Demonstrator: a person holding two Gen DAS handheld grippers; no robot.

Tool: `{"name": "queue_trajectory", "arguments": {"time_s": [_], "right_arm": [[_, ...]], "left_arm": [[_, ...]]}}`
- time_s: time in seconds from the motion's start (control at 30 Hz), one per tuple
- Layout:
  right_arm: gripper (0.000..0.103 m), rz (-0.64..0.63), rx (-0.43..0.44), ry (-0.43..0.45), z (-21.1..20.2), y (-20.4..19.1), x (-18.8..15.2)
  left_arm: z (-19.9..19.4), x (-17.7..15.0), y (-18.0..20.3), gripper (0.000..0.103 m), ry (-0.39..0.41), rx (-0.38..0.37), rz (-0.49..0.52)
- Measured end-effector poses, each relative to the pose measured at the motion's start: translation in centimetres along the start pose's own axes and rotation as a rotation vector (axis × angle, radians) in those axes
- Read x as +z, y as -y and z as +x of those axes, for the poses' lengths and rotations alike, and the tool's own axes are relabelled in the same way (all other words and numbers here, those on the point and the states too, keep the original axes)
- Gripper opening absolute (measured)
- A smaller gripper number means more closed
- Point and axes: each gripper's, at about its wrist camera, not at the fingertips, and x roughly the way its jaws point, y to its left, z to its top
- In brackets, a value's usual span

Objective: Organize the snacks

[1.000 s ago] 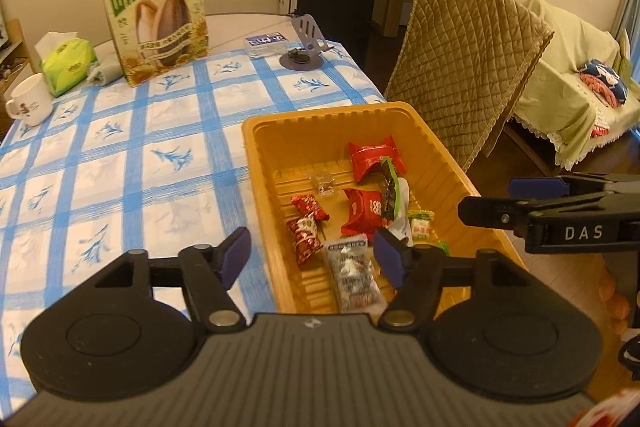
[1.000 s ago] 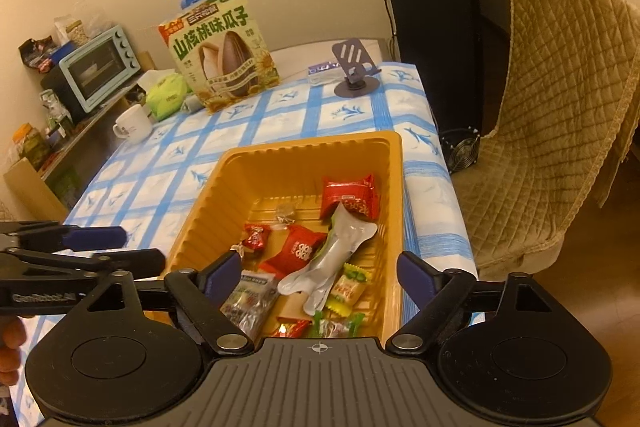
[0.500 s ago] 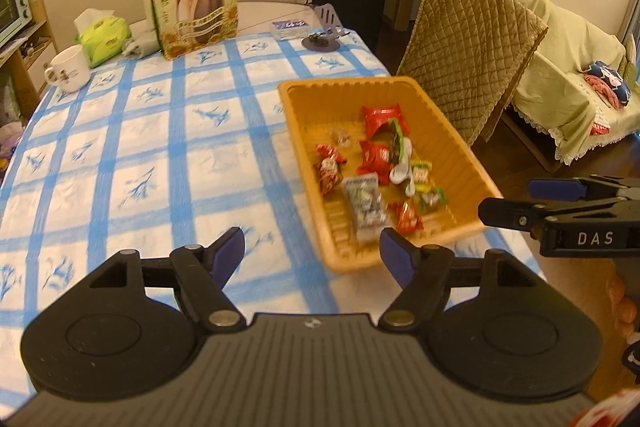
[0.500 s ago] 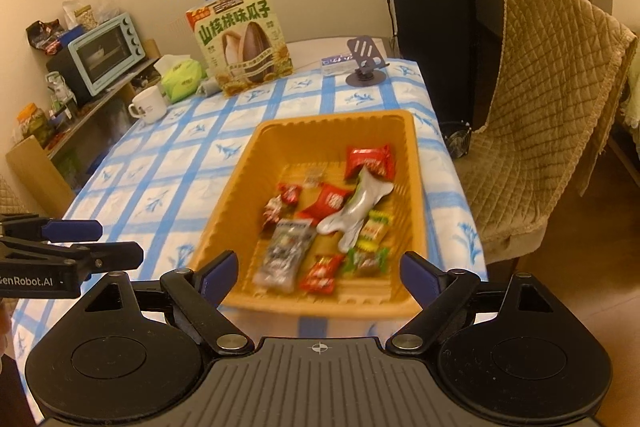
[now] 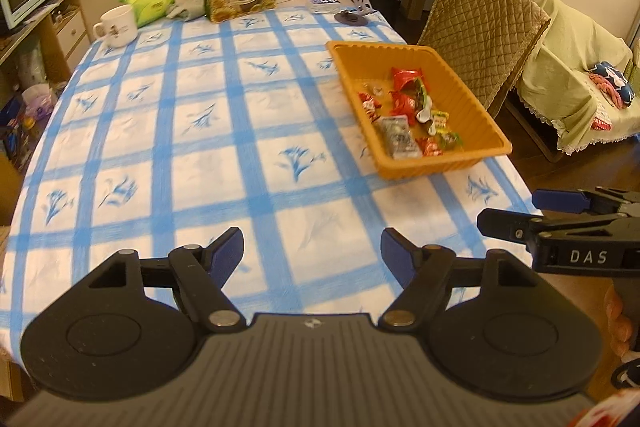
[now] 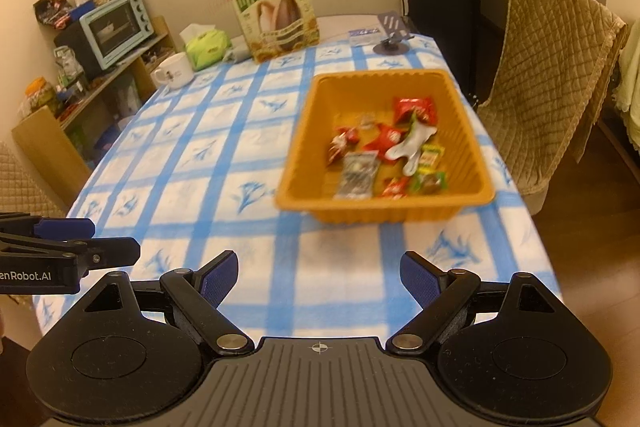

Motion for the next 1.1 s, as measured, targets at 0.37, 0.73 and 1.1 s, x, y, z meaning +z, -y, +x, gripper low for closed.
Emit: {"name": "queue_trajectory", "arguments": {"time_s": [0.37,0.73,1.1], "right_arm": [[0.088,0.006,-0.005,-0.016,-1.5,-5.4,-3.1],[0.088,-0.003,0.009,-0.019,-2.3,-8.9,-4.7],[0.088,-0.012,0.011,-0.017,-2.6,-10.1,-5.2]], "left_arm": [[-3.8,-3.8,-3.4,0.074,0.017,-0.004,-0.008],[-5.8,-6.0,-5.4,0.074,0.021,-0.012,-0.013],[-6.2,-6.6,-5.9,0.074,0.024,-0.017,-0.016]]}}
